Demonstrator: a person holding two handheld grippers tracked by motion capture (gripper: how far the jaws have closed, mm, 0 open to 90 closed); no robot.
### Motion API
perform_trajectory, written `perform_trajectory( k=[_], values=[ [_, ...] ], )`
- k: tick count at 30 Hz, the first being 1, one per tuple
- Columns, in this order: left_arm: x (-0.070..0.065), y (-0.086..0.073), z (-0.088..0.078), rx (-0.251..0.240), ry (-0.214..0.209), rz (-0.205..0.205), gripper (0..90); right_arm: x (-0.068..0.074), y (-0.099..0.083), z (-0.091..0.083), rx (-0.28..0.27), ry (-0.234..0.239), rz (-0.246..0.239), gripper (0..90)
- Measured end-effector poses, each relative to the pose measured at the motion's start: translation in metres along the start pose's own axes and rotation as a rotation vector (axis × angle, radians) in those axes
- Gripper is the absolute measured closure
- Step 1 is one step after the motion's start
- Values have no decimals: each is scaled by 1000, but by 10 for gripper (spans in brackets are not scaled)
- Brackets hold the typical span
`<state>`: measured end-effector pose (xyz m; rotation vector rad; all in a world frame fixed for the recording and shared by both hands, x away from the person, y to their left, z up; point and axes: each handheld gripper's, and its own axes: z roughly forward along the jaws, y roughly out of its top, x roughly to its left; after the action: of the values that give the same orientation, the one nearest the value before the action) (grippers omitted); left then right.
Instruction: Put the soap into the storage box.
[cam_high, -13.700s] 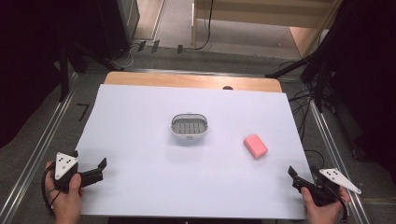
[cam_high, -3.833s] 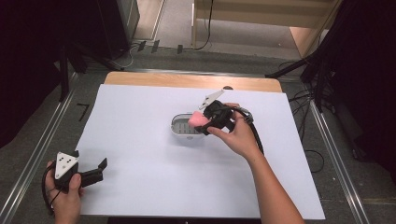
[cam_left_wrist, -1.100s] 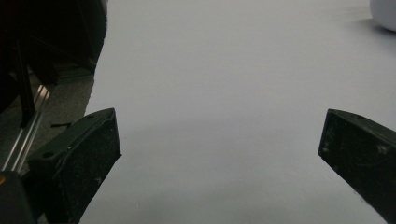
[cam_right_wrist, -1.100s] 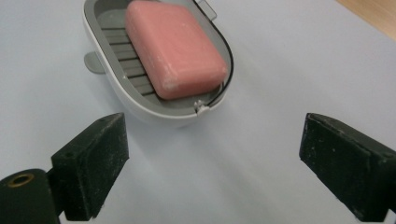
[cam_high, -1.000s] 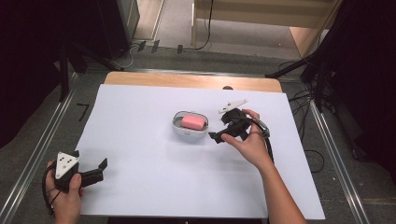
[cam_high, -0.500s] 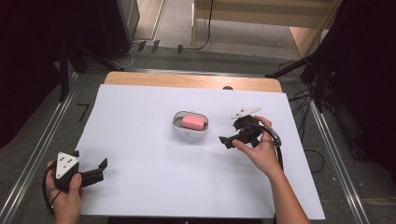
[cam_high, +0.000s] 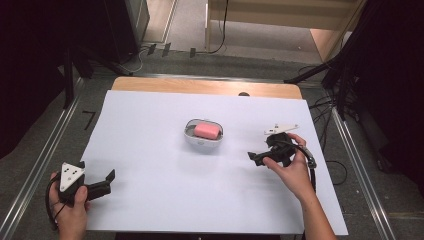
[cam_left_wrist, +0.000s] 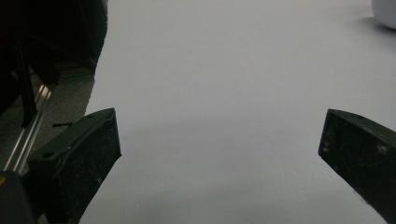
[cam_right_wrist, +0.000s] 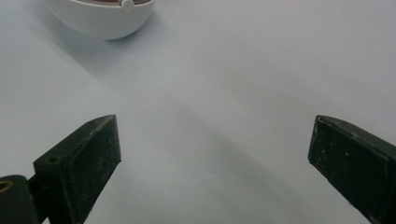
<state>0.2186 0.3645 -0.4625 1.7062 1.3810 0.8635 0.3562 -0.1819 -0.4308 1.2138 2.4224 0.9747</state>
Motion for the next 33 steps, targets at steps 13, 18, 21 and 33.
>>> perform_trajectory(
  k=[13, 18, 21, 33],
  values=[
    [0, 0, 0, 4, 2, 2, 0, -16, -31, -14, -6, -30, 49, 40],
    [0, 0, 0, 3, 3, 2, 0, -23, -44, -20, -12, -38, 69, 48],
    [0, 0, 0, 4, 3, 3, 0, -28, -56, -25, -25, -44, 82, 48],
    [0, 0, 0, 6, 7, 5, 0, -40, -92, -43, -54, -59, 124, 62]
  ],
)
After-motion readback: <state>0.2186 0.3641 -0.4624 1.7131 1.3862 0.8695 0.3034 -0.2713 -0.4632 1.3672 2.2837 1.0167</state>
